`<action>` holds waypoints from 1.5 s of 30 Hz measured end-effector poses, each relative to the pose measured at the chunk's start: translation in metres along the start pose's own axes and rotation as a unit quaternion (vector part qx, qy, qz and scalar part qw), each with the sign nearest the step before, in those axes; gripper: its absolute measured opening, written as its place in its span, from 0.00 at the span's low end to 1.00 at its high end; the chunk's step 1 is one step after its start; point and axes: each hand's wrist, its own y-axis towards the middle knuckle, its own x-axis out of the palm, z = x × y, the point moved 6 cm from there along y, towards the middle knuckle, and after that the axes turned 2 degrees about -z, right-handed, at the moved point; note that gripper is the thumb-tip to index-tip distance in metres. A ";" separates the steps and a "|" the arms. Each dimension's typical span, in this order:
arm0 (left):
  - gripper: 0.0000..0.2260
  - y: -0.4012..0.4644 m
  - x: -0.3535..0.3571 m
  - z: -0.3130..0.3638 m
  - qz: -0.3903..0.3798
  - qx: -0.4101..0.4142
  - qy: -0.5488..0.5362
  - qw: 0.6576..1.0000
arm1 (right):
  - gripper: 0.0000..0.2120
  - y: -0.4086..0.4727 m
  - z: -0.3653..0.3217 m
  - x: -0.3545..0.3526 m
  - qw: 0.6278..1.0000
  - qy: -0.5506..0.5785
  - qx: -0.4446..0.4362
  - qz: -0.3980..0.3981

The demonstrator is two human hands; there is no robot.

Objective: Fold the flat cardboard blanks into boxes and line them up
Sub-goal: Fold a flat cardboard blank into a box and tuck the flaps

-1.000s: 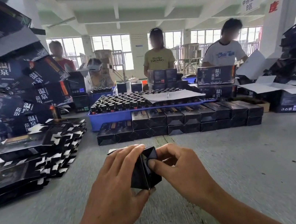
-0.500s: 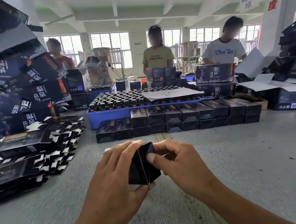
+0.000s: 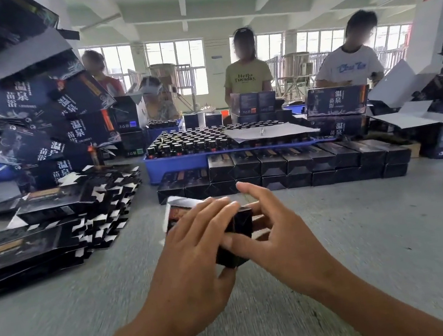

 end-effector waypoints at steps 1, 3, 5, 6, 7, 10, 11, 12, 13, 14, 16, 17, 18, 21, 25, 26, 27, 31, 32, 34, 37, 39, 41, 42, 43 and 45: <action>0.40 0.000 0.002 0.001 -0.010 0.009 0.006 1.000 | 0.36 0.000 0.001 0.002 1.000 -0.003 0.001 0.005; 0.43 -0.001 0.004 0.001 -0.011 0.009 0.017 1.000 | 0.36 0.003 0.006 -0.002 0.998 0.045 0.036 0.034; 0.42 -0.001 -0.001 -0.004 0.021 -0.034 0.017 0.999 | 0.36 0.006 0.016 -0.011 0.989 0.099 0.084 0.063; 0.41 -0.001 -0.005 -0.010 0.045 -0.073 0.009 0.996 | 0.35 0.007 0.021 -0.014 0.985 0.125 0.100 0.064; 0.38 -0.001 -0.009 -0.017 0.068 -0.120 -0.010 0.990 | 0.34 0.008 0.025 -0.015 0.981 0.149 0.111 0.056; 0.33 -0.005 -0.013 -0.042 0.096 -0.269 -0.167 0.943 | 0.27 0.008 0.033 -0.009 0.972 0.190 0.141 0.007; 0.35 -0.005 -0.010 -0.049 0.089 -0.309 -0.250 0.913 | 0.26 0.008 0.033 -0.006 0.973 0.182 0.144 -0.015; 0.37 -0.005 -0.006 -0.054 0.079 -0.331 -0.323 0.883 | 0.26 0.008 0.034 -0.002 0.975 0.164 0.146 -0.038; 0.38 -0.004 -0.004 -0.055 0.069 -0.339 -0.375 0.860 | 0.26 0.007 0.033 0.002 0.977 0.141 0.146 -0.062; 0.37 -0.002 -0.002 -0.055 0.060 -0.334 -0.407 0.848 | 0.25 0.005 0.033 0.006 0.978 0.117 0.149 -0.086; 0.32 -0.001 -0.001 -0.053 0.053 -0.313 -0.434 0.843 | 0.24 0.003 0.033 0.011 0.978 0.088 0.153 -0.112; 0.30 0.000 -0.001 -0.051 0.052 -0.302 -0.441 0.843 | 0.24 0.004 0.032 0.010 0.979 0.084 0.149 -0.108; 0.30 0.000 -0.001 -0.051 0.051 -0.291 -0.447 0.844 | 0.23 0.004 0.030 0.008 0.982 0.087 0.138 -0.094; 0.30 -0.001 0.001 -0.045 0.036 -0.268 -0.457 0.847 | 0.21 0.008 0.021 -0.007 0.989 0.123 0.083 -0.014; 0.29 0.000 0.003 -0.038 0.015 -0.244 -0.442 0.863 | 0.19 0.009 0.007 -0.021 0.984 0.170 0.017 0.046; 0.29 0.000 0.003 -0.038 0.012 -0.241 -0.434 0.868 | 0.19 0.008 0.005 -0.021 0.984 0.172 0.006 0.048; 0.29 0.001 0.003 -0.038 0.009 -0.238 -0.427 0.872 | 0.19 0.008 0.003 -0.021 0.984 0.172 -0.003 0.048; 0.32 -0.001 0.003 -0.038 0.017 -0.228 -0.384 0.895 | 0.18 0.007 -0.002 -0.019 0.987 0.154 -0.028 0.045; 0.34 -0.001 0.002 -0.037 0.020 -0.220 -0.360 0.906 | 0.18 0.007 -0.002 -0.018 0.987 0.151 -0.032 0.044; 0.38 -0.001 -0.001 -0.032 0.024 -0.194 -0.298 0.934 | 0.19 0.007 -0.003 -0.018 0.988 0.145 -0.039 0.043; 0.40 0.000 -0.005 -0.024 0.022 -0.160 -0.254 0.954 | 0.21 0.007 -0.004 -0.018 0.989 0.139 -0.048 0.034; 0.38 0.000 -0.007 -0.021 0.016 -0.146 -0.245 0.958 | 0.21 0.007 -0.003 -0.017 0.989 0.134 -0.052 0.028; 0.36 0.001 -0.007 -0.021 0.016 -0.139 -0.242 0.960 | 0.21 0.007 -0.002 -0.017 0.990 0.130 -0.051 0.022; 0.35 0.000 -0.007 -0.021 0.016 -0.137 -0.241 0.961 | 0.21 0.007 -0.001 -0.017 0.991 0.126 -0.050 0.020; 0.33 0.000 -0.007 -0.021 0.016 -0.136 -0.243 0.960 | 0.21 0.007 -0.001 -0.017 0.991 0.121 -0.049 0.018; 0.30 0.000 -0.006 -0.023 0.015 -0.137 -0.260 0.956 | 0.21 0.006 -0.001 -0.017 0.992 0.112 -0.051 0.013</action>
